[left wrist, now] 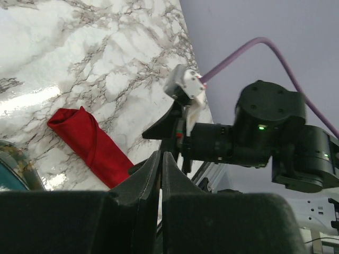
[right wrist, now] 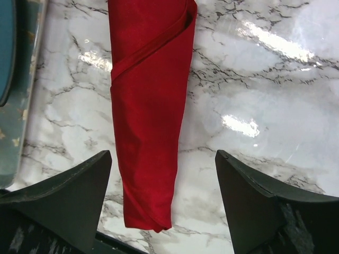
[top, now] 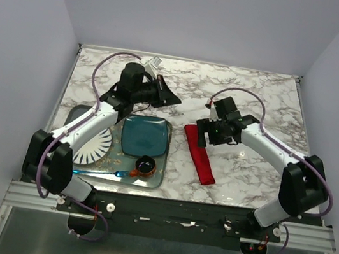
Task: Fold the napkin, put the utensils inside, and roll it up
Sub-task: Roll the napkin with the utensil
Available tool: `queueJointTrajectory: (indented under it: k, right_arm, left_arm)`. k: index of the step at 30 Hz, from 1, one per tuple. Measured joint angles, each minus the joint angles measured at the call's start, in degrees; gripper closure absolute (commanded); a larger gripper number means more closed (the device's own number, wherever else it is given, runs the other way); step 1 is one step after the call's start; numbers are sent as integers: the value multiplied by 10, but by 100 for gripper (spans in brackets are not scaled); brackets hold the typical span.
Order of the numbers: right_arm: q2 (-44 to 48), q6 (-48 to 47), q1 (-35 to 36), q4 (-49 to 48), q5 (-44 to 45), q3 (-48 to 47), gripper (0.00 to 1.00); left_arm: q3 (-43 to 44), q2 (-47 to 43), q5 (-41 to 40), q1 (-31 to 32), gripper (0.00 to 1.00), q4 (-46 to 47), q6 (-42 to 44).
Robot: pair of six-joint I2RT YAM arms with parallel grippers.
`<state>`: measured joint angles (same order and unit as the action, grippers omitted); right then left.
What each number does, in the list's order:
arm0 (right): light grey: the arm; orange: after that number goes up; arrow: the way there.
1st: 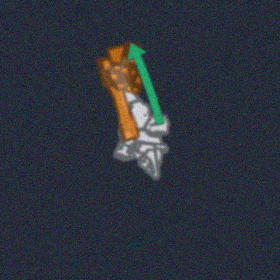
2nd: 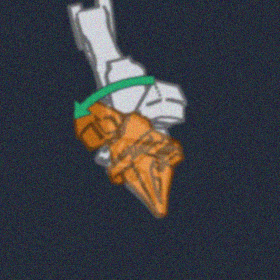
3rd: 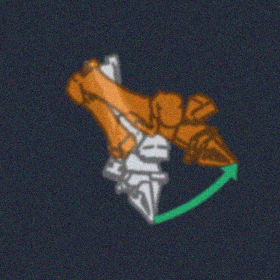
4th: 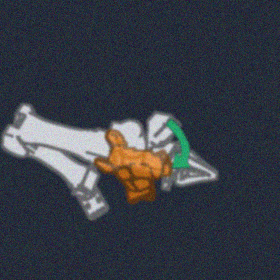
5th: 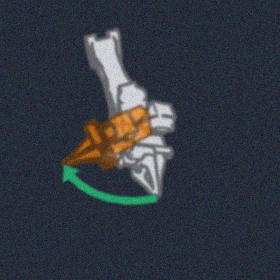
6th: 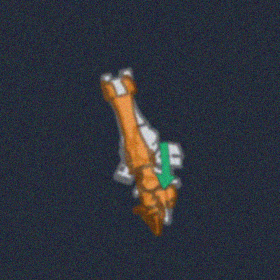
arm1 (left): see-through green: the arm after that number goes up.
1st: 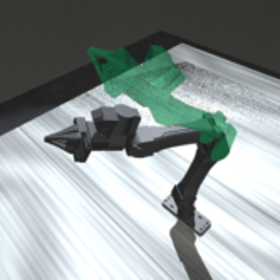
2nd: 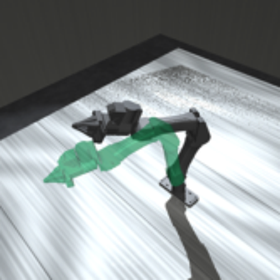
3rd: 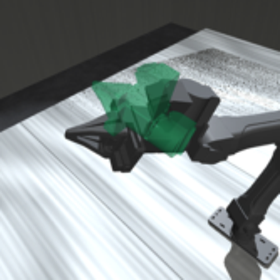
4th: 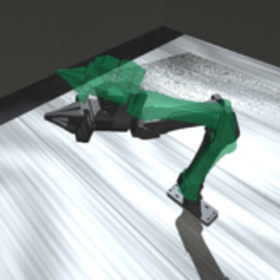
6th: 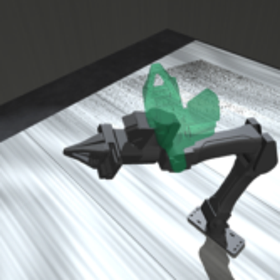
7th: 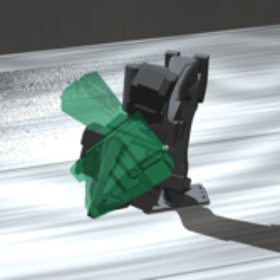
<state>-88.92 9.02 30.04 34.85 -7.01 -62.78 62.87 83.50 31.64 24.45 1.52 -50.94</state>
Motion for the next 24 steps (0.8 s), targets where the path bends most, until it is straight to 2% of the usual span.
queueJointTrajectory:
  k: [8, 12, 13, 15, 24]
  right_arm:
    - [-71, -14, 51, -3, 42, -25, 11]
    - [-96, -15, 72, -4, 77, -33, 11]
    - [-102, -15, 76, -5, 83, -36, 7]
    - [-113, -13, 83, -6, 91, -37, 6]
    - [-137, -3, 98, -17, 98, -37, 10]
  left_arm:
    - [-42, -75, -1, -16, 87, -10, 8]
    - [-56, -76, 0, -16, 87, -12, 8]
    - [-58, -76, 1, -17, 87, -13, 8]
    - [-61, -76, 2, -19, 87, -13, 8]
    - [-65, -78, 14, -27, 87, -11, 5]
